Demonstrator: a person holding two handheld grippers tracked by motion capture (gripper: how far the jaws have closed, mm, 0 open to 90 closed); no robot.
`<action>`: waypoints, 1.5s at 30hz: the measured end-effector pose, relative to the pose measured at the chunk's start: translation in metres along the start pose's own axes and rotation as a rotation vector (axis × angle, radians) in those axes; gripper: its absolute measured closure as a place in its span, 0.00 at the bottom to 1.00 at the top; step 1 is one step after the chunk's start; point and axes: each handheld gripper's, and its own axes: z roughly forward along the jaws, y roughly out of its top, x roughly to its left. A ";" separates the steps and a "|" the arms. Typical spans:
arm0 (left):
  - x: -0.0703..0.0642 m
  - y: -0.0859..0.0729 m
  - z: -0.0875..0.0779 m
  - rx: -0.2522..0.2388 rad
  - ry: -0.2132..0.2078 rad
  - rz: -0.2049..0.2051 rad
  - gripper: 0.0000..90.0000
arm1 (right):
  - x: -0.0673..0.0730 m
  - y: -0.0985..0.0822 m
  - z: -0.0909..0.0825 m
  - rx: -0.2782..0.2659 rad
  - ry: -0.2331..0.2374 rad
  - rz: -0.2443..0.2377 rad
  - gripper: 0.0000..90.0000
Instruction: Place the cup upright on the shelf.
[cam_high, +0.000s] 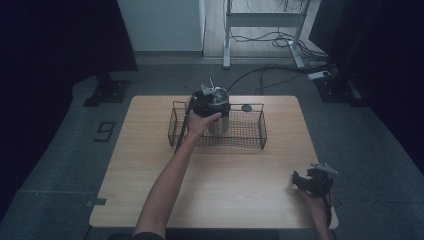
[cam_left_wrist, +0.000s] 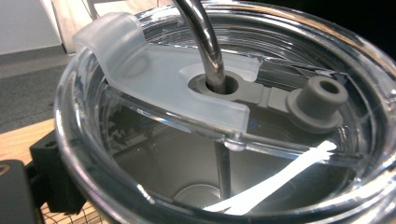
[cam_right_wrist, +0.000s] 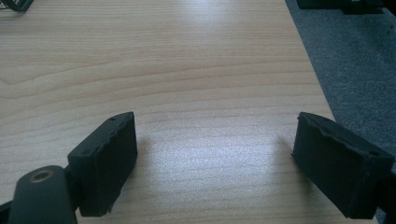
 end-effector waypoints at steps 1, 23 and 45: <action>0.000 -0.002 0.001 0.001 0.001 -0.005 0.05 | 0.000 0.000 0.000 0.000 0.000 0.000 0.15; -0.001 -0.036 0.025 0.063 0.009 -0.007 0.05 | 0.000 0.000 0.000 0.000 0.000 0.000 0.15; -0.003 -0.047 0.015 0.047 0.021 0.026 0.03 | 0.000 0.000 0.000 0.000 -0.001 -0.001 0.15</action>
